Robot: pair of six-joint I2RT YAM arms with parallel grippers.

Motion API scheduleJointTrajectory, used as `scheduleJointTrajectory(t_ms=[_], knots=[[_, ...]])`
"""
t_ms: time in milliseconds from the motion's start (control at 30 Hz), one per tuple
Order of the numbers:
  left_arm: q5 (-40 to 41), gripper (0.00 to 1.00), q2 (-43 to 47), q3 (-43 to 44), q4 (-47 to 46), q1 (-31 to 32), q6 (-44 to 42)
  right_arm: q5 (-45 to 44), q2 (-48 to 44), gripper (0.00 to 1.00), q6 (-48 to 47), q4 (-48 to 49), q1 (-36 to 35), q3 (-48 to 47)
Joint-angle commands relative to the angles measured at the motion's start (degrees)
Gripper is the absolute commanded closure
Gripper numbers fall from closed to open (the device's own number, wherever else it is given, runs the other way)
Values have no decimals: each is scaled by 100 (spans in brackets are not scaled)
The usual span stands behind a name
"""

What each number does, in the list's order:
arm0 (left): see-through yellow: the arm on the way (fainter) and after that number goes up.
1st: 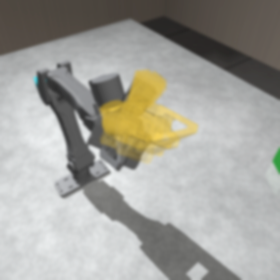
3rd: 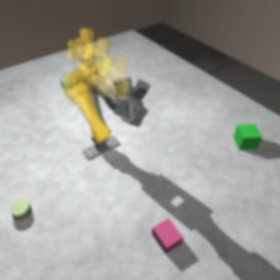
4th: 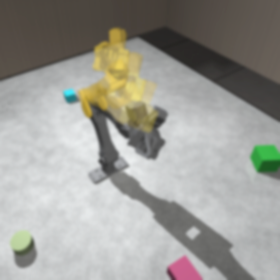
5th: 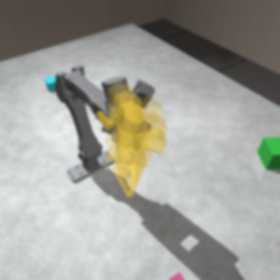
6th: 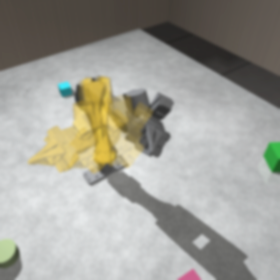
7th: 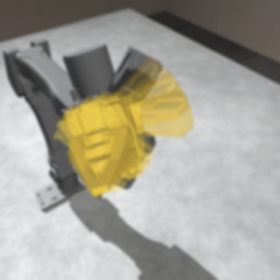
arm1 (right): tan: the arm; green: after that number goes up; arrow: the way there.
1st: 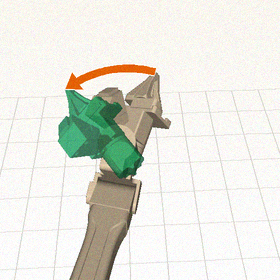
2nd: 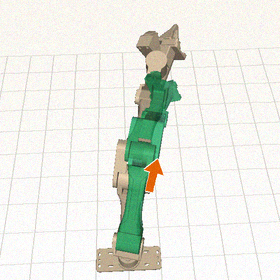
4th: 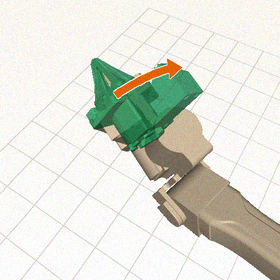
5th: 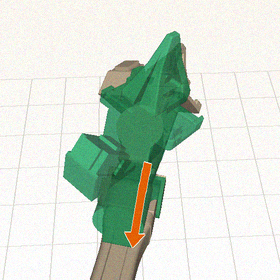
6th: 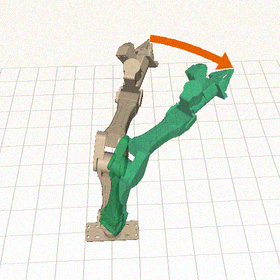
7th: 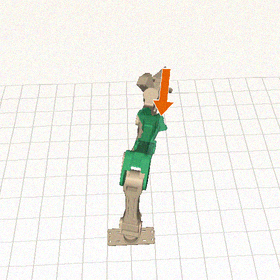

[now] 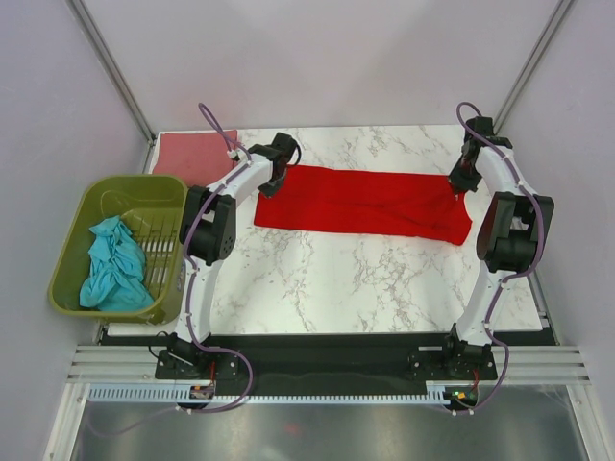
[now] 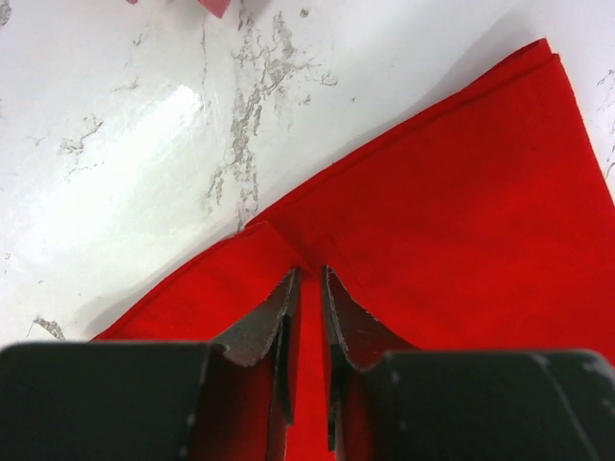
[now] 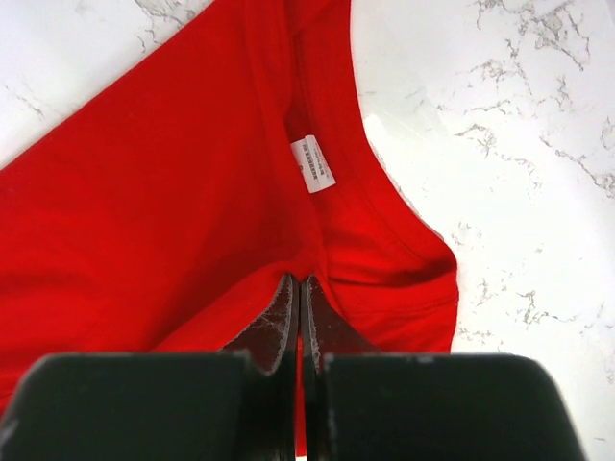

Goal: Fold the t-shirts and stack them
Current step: Fold the tshirt

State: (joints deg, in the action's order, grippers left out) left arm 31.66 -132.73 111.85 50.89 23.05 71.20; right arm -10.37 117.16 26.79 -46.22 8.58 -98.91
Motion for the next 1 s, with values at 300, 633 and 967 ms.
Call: scheduleJointTrajectory(t_ms=[300, 633, 967], knots=[[51, 77, 966, -120, 17, 85, -887, 79, -26, 48, 28, -63, 162, -515], [-1653, 80, 1460, -672, -404, 428, -3058, 581, -1669, 40, 387, 421, 83, 1768], [-2367, 80, 1206, -1552, -1301, 376, -3262, 343, -2522, 40, 1424, 429, 486, 3220]])
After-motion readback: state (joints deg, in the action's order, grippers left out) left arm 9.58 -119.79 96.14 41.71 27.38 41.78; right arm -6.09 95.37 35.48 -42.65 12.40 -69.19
